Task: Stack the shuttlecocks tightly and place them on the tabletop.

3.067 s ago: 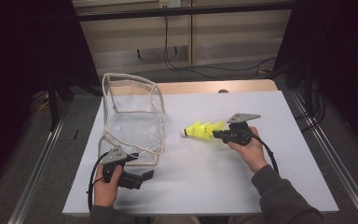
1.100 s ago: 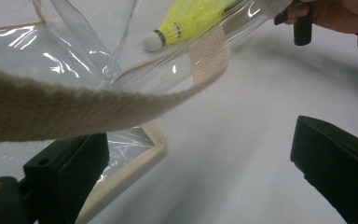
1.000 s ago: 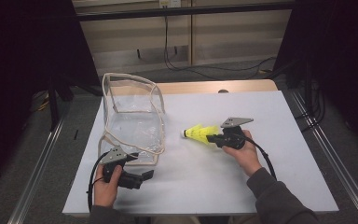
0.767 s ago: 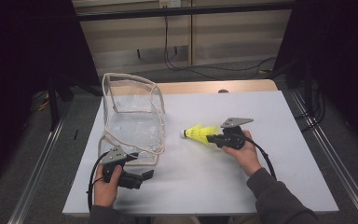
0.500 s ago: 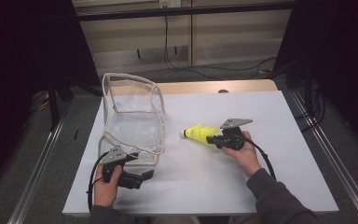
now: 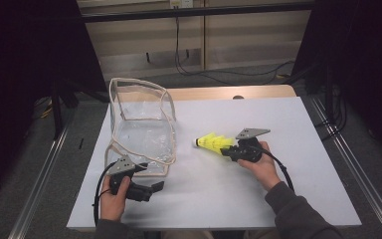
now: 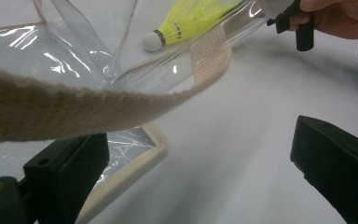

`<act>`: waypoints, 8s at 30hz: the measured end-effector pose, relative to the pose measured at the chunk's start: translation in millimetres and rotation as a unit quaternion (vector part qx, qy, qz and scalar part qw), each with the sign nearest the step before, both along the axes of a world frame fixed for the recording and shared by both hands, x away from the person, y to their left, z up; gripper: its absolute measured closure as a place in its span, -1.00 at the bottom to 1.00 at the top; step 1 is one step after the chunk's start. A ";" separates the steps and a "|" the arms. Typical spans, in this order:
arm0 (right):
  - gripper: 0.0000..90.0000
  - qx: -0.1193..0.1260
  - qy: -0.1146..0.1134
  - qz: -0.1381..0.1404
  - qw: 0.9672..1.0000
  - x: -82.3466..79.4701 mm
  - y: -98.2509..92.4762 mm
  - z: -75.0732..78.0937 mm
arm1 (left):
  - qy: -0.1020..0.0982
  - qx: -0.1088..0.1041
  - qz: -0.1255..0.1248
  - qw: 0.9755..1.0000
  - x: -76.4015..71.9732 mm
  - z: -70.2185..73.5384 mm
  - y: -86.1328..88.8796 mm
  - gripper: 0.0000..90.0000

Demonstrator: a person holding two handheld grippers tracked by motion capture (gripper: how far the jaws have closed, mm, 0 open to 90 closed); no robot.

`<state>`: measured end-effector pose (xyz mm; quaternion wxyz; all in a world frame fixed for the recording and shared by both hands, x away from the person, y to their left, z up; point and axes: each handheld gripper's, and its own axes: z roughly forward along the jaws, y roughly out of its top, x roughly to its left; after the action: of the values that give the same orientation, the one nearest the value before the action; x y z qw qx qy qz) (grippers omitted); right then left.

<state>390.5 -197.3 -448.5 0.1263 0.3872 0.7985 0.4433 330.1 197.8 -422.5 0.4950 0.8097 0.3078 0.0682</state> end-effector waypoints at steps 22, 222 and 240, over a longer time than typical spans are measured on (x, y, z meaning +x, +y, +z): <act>0.97 0.004 0.010 0.006 1.000 -7.6 -5.9 1.9 | 0.001 -0.002 0.001 1.000 0.0 0.0 -0.1 -0.91; 0.74 -0.019 -0.003 -0.022 1.000 4.6 38.1 2.9 | -0.006 -0.011 0.004 1.000 -0.8 1.7 0.5 -0.91; 0.57 -0.043 -0.028 -0.043 0.998 9.0 48.8 -5.7 | -0.004 -0.011 0.005 1.000 -0.4 1.1 0.3 -0.91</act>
<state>399.5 -148.5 -454.3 0.1845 0.4028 0.7954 0.4135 329.7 198.1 -421.4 0.5052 0.8022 0.3103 0.0707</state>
